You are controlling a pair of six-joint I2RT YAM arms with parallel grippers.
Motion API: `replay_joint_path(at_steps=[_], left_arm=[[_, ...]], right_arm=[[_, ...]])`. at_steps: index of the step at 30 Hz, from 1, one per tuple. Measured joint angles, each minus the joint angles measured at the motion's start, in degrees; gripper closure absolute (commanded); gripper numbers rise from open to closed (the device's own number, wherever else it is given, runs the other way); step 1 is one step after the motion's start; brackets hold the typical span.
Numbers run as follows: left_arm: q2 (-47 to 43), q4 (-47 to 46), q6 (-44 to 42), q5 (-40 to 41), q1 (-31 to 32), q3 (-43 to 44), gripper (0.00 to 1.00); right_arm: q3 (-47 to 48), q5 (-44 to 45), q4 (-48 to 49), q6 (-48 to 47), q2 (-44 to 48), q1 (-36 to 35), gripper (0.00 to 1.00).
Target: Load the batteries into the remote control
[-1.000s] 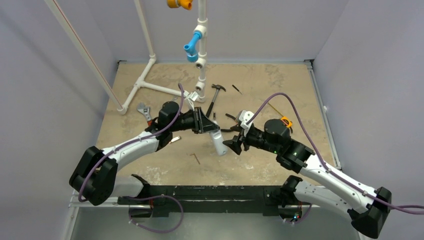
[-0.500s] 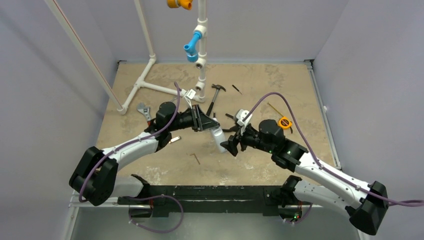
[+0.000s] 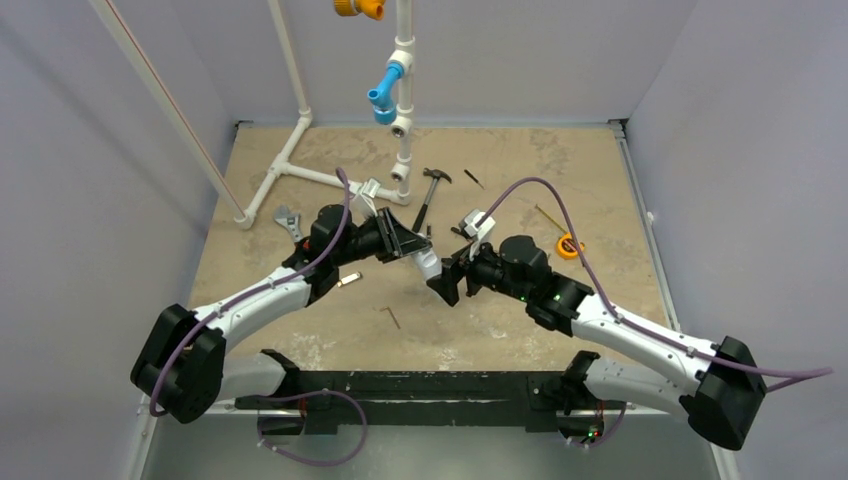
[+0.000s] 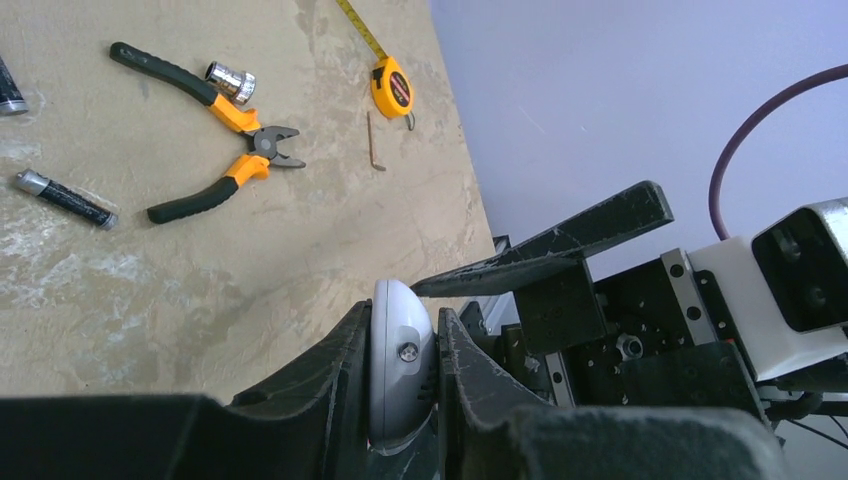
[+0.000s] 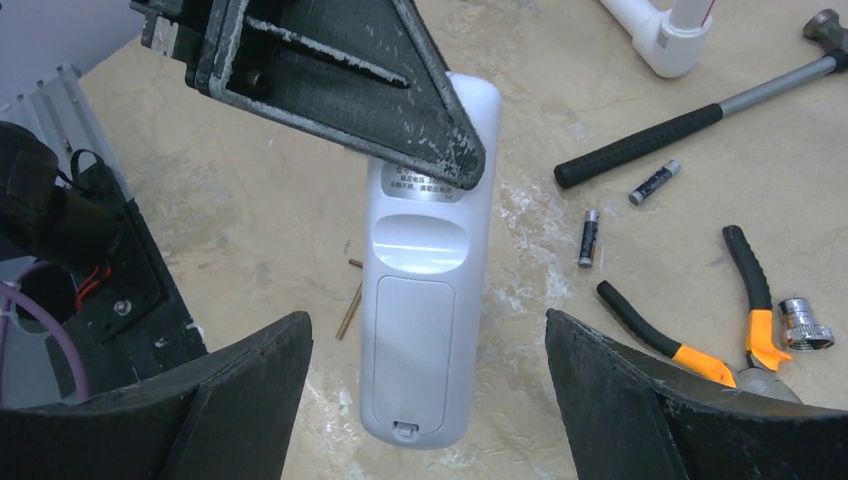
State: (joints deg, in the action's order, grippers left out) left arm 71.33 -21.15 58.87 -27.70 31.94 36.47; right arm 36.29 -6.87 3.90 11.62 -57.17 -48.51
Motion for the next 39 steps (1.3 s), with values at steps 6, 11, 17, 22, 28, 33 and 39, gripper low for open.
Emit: replay_joint_path(at_steps=[6, 11, 17, 22, 28, 33, 39], left_arm=[[-0.13, 1.18, 0.87, 1.53, 0.0, 0.61, 1.0], [-0.15, 1.57, 1.92, 1.92, 0.0, 0.98, 1.0], [-0.15, 1.6, 2.84, 1.92, 0.0, 1.36, 1.0], [-0.15, 1.57, 3.37, 1.99, 0.0, 1.44, 1.0], [-0.24, 1.55, 3.37, 1.99, -0.04, 1.46, 0.92], [-0.24, 1.53, 3.32, 1.9, -0.04, 1.46, 0.69], [-0.2, 1.16, 3.52, 1.29, -0.04, 1.49, 0.6]], right_arm=[[-0.33, 1.66, 0.39, 0.33, -1.77, -1.42, 0.23], [-0.55, 2.89, 0.52, 0.17, -3.28, -2.08, 0.28], [-1.07, 3.54, 0.5, -0.44, -4.98, -2.6, 0.42], [-1.07, 3.19, 0.52, -1.07, -5.51, -2.89, 0.64], [-1.07, 2.93, 0.7, -1.18, -5.51, -2.93, 0.92], [-1.07, 2.91, 0.74, -1.16, -5.51, -2.93, 0.98], [-1.07, 2.95, 0.83, -1.14, -5.51, -3.26, 0.99]])
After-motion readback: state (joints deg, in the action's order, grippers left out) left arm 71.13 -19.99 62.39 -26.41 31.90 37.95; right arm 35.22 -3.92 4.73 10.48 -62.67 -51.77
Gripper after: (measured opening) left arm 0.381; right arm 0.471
